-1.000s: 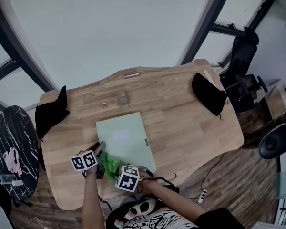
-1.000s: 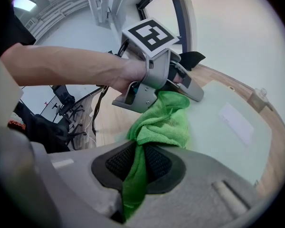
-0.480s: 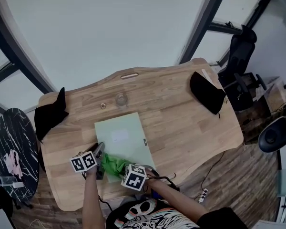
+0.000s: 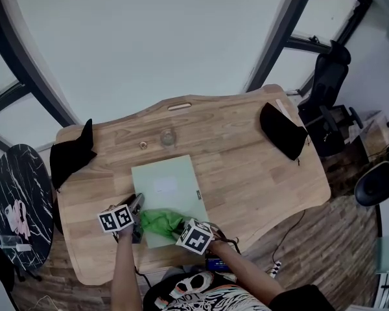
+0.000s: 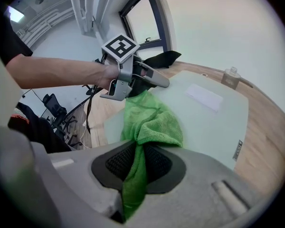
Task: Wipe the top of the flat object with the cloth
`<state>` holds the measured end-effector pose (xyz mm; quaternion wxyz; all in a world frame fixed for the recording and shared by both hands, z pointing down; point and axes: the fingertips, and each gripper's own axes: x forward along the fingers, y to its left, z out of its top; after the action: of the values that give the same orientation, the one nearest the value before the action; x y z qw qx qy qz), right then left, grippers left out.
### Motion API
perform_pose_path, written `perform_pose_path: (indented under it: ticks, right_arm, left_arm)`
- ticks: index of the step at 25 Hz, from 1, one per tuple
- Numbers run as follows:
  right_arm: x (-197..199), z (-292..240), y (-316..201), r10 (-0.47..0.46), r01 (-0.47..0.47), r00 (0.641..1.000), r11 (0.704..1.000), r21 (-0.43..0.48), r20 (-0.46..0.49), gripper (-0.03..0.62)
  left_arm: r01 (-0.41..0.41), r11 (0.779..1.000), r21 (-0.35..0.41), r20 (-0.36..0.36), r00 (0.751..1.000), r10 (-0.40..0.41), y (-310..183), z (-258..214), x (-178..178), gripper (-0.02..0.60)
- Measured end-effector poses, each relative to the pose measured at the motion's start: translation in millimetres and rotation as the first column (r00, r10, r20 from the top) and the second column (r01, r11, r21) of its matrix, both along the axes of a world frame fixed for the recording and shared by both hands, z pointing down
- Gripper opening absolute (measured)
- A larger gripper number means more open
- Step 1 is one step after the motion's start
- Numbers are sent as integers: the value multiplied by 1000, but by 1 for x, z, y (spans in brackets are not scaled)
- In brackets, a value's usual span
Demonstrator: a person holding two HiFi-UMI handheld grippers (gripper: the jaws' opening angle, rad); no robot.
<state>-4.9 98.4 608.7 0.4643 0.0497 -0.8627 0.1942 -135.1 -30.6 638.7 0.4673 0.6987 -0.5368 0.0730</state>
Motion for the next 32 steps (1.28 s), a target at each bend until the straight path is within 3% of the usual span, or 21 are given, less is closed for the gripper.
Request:
perform_pose_path:
  ticks: [8, 15, 22, 32]
  right_arm:
    - [24, 0, -17, 100, -99, 995, 995, -8, 25, 57]
    - [37, -2, -24, 138, -138, 990, 990, -9, 34, 57]
    - [63, 0, -38, 262, -261, 965, 964, -49, 15, 57]
    - [64, 5, -45, 235, -235, 971, 972, -5, -42, 57]
  left_arm:
    - [6, 1000, 4, -30, 1000, -6, -1, -3, 5, 155]
    - [19, 1000, 9, -16, 1000, -19, 0, -1, 0, 155]
    - [13, 1000, 13, -29, 999, -12, -1, -3, 4, 155]
    - [20, 999, 25, -21, 1000, -20, 0, -2, 1, 155]
